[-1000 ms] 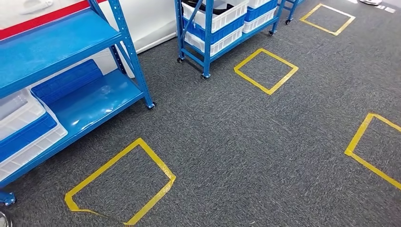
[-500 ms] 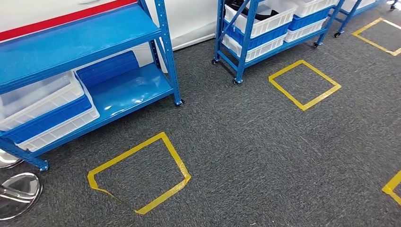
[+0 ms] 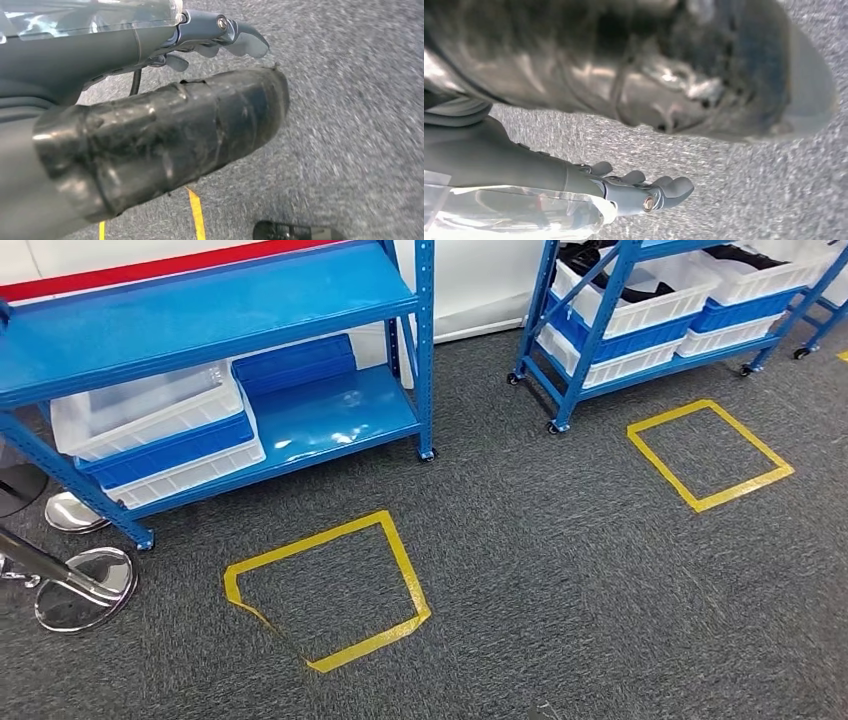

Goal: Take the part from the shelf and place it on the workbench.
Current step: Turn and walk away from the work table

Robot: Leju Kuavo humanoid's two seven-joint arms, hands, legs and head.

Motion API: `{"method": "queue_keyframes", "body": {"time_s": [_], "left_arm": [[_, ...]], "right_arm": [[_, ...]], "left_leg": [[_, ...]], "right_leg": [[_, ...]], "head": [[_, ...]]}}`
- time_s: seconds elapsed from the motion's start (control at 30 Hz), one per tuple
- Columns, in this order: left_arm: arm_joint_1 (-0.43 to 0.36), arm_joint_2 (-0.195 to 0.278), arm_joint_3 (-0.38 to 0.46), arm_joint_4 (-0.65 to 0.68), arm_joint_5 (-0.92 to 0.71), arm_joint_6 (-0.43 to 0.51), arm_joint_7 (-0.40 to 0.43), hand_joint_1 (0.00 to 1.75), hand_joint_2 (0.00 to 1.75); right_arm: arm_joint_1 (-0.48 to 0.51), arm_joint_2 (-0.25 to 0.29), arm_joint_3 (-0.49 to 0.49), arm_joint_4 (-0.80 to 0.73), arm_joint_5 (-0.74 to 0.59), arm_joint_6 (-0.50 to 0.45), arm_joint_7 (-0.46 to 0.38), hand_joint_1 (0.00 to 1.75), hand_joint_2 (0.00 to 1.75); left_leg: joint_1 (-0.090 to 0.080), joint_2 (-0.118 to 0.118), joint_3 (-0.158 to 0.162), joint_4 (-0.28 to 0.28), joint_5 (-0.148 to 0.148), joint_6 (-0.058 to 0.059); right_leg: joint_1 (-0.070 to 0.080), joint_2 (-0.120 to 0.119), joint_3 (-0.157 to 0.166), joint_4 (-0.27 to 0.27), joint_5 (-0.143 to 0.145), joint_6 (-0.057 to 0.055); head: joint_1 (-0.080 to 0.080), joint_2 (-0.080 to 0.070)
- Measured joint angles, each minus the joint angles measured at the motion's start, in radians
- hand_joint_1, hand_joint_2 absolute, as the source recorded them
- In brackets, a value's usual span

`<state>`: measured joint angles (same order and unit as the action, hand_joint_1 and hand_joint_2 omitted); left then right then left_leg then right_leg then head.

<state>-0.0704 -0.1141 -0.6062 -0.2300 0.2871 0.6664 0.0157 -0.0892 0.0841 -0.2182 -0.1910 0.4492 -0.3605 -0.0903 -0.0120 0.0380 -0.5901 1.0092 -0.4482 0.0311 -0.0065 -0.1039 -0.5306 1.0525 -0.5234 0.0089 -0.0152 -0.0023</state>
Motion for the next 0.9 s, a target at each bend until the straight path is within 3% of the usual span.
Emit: {"method": "queue_keyframes", "body": {"time_s": [0.03,0.1,0.13,0.17,0.2,0.23,0.3,0.37,0.5,0.57,0.63,0.7,0.73,0.77,0.8,0.83,0.9], "left_arm": [[0.0,0.001,0.0,0.0,0.001,0.0,-0.002,0.0,0.0],[-0.003,0.002,-0.001,0.0,0.003,-0.001,-0.005,0.0,0.0],[-0.004,0.002,-0.002,0.0,0.003,-0.001,-0.006,0.0,0.0],[-0.004,0.001,-0.002,0.0,0.004,-0.001,-0.006,0.0,0.0],[-0.002,0.001,-0.002,0.0,0.004,-0.001,-0.007,0.0,0.0],[0.0,0.001,-0.002,0.0,0.005,-0.001,-0.007,0.0,0.0],[0.002,0.001,-0.002,0.0,0.007,-0.001,-0.008,0.0,0.0],[0.002,0.001,-0.002,0.0,0.008,-0.002,-0.008,0.0,0.0],[0.001,0.001,-0.002,0.0,0.009,-0.002,-0.009,0.0,0.0],[0.001,0.002,-0.002,0.0,0.013,-0.001,-0.01,0.0,0.0],[0.0,0.002,-0.003,0.0,0.017,-0.001,-0.012,0.0,0.0],[-0.001,0.002,-0.003,0.0,0.017,-0.001,-0.013,0.0,0.0],[-0.001,0.002,-0.003,0.0,0.017,-0.001,-0.013,0.0,0.0],[0.0,0.002,-0.003,0.0,0.018,-0.001,-0.013,0.0,0.0],[0.001,0.002,-0.003,0.0,0.018,0.0,-0.013,0.0,0.0],[0.002,0.002,-0.003,0.0,0.018,0.0,-0.013,0.0,0.0],[0.0,0.002,-0.003,0.0,0.019,0.0,-0.013,0.0,0.0]], "right_arm": [[-0.001,-0.001,0.0,0.0,0.0,-0.001,0.0,0.0,0.0],[0.001,-0.003,0.0,0.0,0.0,-0.002,0.0,0.0,0.0],[0.003,-0.003,0.0,0.0,0.0,-0.003,0.0,0.0,0.0],[0.005,-0.003,0.0,0.0,0.0,-0.002,0.0,0.0,0.0],[0.006,-0.004,0.0,0.0,0.0,-0.002,0.0,0.0,0.0],[0.006,-0.005,0.0,0.0,0.0,-0.002,-0.001,0.0,0.0],[0.004,-0.009,-0.001,0.0,-0.002,-0.003,-0.005,0.0,0.0],[0.004,-0.01,-0.001,0.0,-0.003,-0.003,-0.008,0.0,0.0],[0.003,-0.01,-0.001,0.0,-0.003,-0.003,-0.009,0.0,0.0],[0.002,-0.009,-0.001,0.0,-0.005,-0.005,-0.009,0.0,0.0],[0.002,-0.009,-0.001,0.0,-0.006,-0.007,-0.009,0.0,0.0],[0.002,-0.01,-0.001,0.0,-0.006,-0.006,-0.009,0.0,0.0],[0.003,-0.01,-0.001,0.0,-0.005,-0.006,-0.009,0.0,0.0],[0.003,-0.01,-0.001,0.0,-0.005,-0.005,-0.009,0.0,0.0],[0.003,-0.01,-0.001,0.0,-0.004,-0.004,-0.009,0.0,0.0],[0.003,-0.009,-0.001,0.0,-0.004,-0.003,-0.009,0.0,0.0],[0.003,-0.009,-0.001,0.0,-0.002,-0.001,-0.009,0.0,0.0]], "left_leg": [[0.005,-0.012,0.006,-0.008,0.005,0.005],[0.009,-0.035,0.01,-0.014,0.01,0.012],[0.009,-0.047,0.009,-0.013,0.01,0.013],[0.01,-0.058,0.009,-0.013,0.01,0.013],[0.011,-0.069,0.01,-0.012,0.009,0.012],[0.012,-0.079,0.012,-0.009,0.008,0.01],[0.014,-0.092,0.013,-0.001,0.002,0.002],[0.015,-0.097,0.013,0.005,-0.002,-0.003],[0.012,-0.099,0.006,0.013,-0.006,-0.009],[0.011,-0.092,-0.007,0.032,-0.017,-0.023],[0.015,-0.068,-0.047,0.108,-0.059,-0.039],[0.017,-0.049,-0.114,0.239,-0.111,-0.046],[0.017,-0.047,-0.139,0.282,-0.118,-0.047],[0.018,-0.046,-0.147,0.29,-0.107,-0.046],[0.017,-0.046,-0.134,0.257,-0.077,-0.043],[0.016,-0.044,-0.105,0.194,-0.038,-0.038],[0.01,-0.039,-0.046,0.07,0.007,-0.026]], "right_leg": [[-0.001,0.027,-0.01,0.029,-0.02,0.004],[-0.004,0.082,-0.063,0.139,-0.08,0.009],[-0.005,0.093,-0.094,0.199,-0.103,0.011],[-0.006,0.097,-0.116,0.236,-0.109,0.013],[-0.008,0.099,-0.123,0.241,-0.094,0.016],[-0.01,0.099,-0.113,0.208,-0.061,0.018],[-0.016,0.104,-0.065,0.087,0.016,0.022],[-0.02,0.108,-0.038,0.019,0.05,0.024],[-0.019,0.119,-0.036,0.006,0.037,0.022],[-0.016,0.121,-0.033,-0.003,0.034,0.004],[-0.015,0.112,-0.03,-0.006,0.036,-0.017],[-0.012,0.104,-0.028,-0.006,0.034,-0.024],[-0.011,0.1,-0.026,-0.006,0.033,-0.025],[-0.01,0.097,-0.024,-0.006,0.03,-0.026],[-0.01,0.096,-0.02,-0.006,0.028,-0.025],[-0.01,0.095,-0.016,-0.006,0.025,-0.024],[-0.008,0.094,-0.009,-0.007,0.018,-0.018]], "head": [[0.002,0.0],[0.006,0.0],[0.008,0.0],[0.009,0.0],[0.009,0.0],[0.009,0.0],[0.01,0.0],[0.01,0.0],[0.012,0.0],[0.01,0.0],[0.003,0.0],[-0.001,0.0],[0.0,0.0],[-0.001,0.0],[-0.001,0.0],[-0.001,0.0],[-0.001,0.0]]}}
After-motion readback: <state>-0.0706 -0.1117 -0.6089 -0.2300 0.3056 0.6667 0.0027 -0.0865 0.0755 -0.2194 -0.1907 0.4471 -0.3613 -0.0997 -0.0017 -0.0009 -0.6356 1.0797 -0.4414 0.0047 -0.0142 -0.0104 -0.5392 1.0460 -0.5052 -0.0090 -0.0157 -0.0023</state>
